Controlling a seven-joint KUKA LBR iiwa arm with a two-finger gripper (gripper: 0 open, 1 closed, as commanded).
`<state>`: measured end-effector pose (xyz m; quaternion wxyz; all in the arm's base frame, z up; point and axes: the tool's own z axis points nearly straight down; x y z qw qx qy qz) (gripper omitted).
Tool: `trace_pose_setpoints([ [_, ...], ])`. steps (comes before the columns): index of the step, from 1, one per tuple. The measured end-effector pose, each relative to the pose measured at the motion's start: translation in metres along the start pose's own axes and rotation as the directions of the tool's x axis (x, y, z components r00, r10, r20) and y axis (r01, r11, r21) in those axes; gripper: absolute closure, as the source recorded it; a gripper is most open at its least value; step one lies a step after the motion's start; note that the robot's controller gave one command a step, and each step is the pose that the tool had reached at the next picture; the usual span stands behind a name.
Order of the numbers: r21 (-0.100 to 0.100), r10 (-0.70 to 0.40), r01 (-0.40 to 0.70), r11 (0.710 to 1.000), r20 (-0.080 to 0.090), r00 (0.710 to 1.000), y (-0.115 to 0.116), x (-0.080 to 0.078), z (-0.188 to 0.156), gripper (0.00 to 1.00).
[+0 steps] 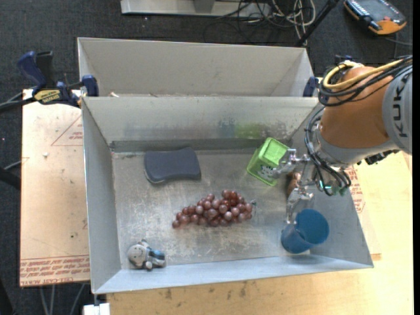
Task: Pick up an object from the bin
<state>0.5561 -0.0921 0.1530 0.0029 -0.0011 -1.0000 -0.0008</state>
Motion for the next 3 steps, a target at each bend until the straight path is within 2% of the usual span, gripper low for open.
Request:
trace_pose_setpoints([
  [1, 0.001, -0.002, 0.002, 1.000, 0.007, 1.000, 0.0002, -0.0018, -0.0035, 0.00],
  [3, 0.001, -0.003, 0.003, 1.000, 0.007, 1.000, 0.0005, -0.0019, -0.0036, 0.00],
])
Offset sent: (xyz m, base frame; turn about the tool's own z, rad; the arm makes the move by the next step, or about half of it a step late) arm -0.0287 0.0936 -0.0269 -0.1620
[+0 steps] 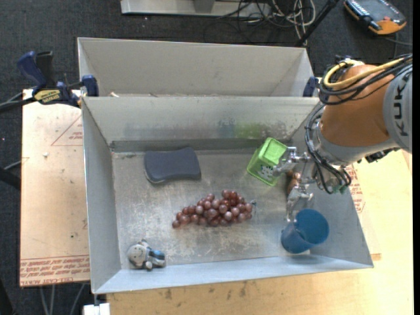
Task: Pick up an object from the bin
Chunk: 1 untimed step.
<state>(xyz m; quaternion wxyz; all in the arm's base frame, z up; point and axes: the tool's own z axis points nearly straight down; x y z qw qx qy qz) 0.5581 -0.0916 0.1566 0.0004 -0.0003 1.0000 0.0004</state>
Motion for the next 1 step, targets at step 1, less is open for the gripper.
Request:
trace_pose_setpoints([
  [1, 0.002, 0.019, -0.019, 1.000, 0.009, 1.000, 0.0490, 0.0156, 0.0241, 0.00],
])
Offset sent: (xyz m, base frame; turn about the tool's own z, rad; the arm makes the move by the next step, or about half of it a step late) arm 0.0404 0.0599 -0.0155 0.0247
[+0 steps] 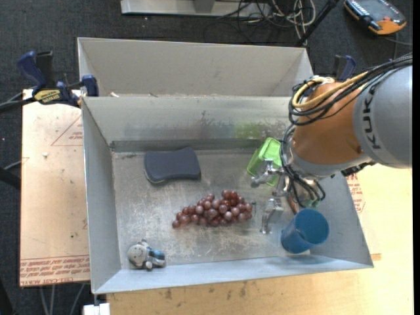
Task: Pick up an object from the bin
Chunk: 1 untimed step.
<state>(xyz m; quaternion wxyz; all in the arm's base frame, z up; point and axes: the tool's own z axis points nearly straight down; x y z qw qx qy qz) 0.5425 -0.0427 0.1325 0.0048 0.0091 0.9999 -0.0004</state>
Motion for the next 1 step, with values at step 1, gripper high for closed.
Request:
trace_pose_setpoints([
  [1, -0.006, -0.001, 0.001, 1.000, -0.019, 1.000, 0.0245, -0.0232, 0.0149, 0.00],
])
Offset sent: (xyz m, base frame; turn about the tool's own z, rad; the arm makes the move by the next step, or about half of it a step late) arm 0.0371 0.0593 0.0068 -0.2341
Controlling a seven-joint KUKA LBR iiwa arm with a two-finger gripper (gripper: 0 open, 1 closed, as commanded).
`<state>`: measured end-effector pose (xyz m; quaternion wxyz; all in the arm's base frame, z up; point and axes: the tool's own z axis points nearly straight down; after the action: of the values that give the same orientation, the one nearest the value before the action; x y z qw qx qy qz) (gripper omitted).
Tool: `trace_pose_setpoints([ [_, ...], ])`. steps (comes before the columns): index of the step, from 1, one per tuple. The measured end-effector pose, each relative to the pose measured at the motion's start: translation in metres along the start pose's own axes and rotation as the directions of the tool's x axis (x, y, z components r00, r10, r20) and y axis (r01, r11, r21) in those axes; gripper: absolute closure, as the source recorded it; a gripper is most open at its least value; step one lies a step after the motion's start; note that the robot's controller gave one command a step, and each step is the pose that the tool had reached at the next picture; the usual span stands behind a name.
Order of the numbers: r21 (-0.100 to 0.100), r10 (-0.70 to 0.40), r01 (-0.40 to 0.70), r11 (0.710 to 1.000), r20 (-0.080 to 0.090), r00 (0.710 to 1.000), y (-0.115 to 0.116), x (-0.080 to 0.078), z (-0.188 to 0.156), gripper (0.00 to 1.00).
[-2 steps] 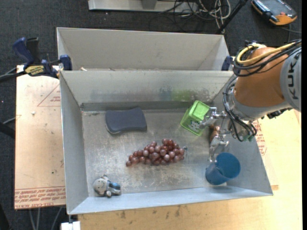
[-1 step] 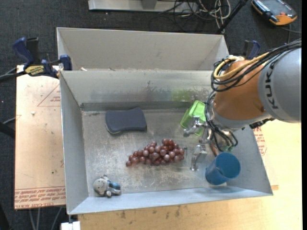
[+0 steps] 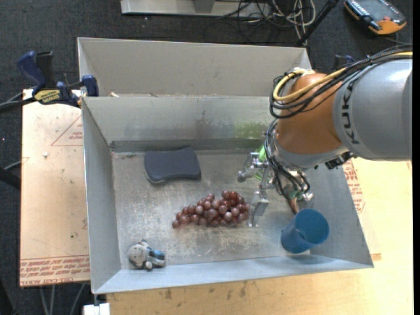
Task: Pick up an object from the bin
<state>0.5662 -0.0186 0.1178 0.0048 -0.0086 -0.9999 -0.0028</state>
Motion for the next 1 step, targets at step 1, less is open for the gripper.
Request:
trace_pose_setpoints([
  [1, 0.008, -0.082, 0.082, 0.997, 0.015, 0.997, 0.0098, -0.0183, -0.0145, 0.00],
])
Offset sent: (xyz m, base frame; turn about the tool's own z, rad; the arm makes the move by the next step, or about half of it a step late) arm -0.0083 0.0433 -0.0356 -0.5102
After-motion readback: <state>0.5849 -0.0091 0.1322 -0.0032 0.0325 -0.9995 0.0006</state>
